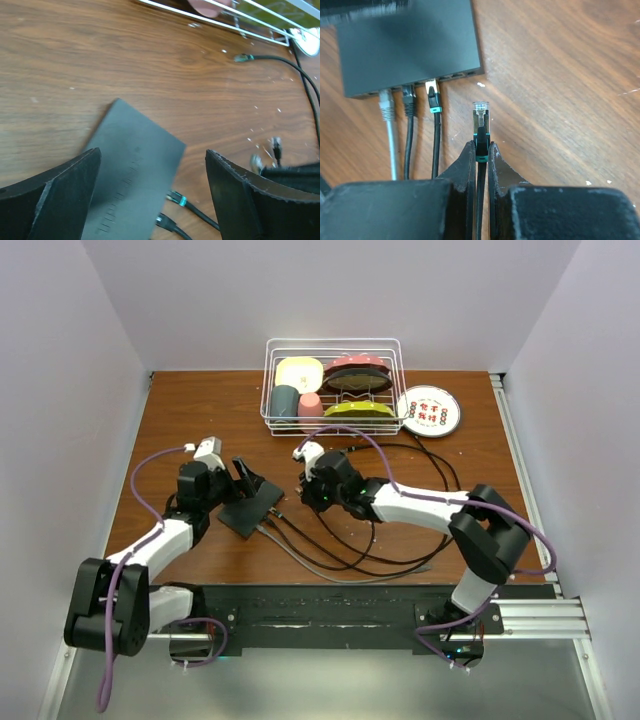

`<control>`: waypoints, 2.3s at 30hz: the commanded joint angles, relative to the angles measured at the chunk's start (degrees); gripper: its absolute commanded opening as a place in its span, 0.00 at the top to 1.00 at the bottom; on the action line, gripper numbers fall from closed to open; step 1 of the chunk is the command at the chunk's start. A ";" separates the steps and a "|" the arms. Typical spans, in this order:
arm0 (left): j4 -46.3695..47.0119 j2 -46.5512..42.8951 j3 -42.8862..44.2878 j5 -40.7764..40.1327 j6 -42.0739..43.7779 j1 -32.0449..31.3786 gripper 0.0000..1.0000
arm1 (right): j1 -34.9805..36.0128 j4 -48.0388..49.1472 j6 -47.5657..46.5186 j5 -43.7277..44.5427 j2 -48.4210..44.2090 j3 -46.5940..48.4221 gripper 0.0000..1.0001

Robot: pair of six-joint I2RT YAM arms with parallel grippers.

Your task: Insert the plug into the switch port

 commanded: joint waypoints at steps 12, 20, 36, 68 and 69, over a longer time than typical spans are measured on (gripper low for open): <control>10.71 10.33 -2.94 0.59 -0.30 4.38 0.20 | 5.53 -9.56 -5.78 7.85 12.04 10.62 1.00; 13.00 12.72 -3.82 2.43 -0.66 4.82 0.26 | 7.28 -12.21 -6.39 8.81 15.40 13.87 1.00; 13.35 12.98 -4.08 4.19 -0.39 5.17 0.36 | 7.64 -10.28 -4.46 8.64 16.54 16.07 1.00; 14.76 14.47 -4.08 6.65 -0.04 5.17 0.45 | 7.64 -8.79 -2.62 13.12 13.99 16.51 1.00; 14.84 14.47 -4.00 6.74 -0.04 5.17 0.45 | 7.64 -8.61 -2.62 13.21 13.82 16.43 1.00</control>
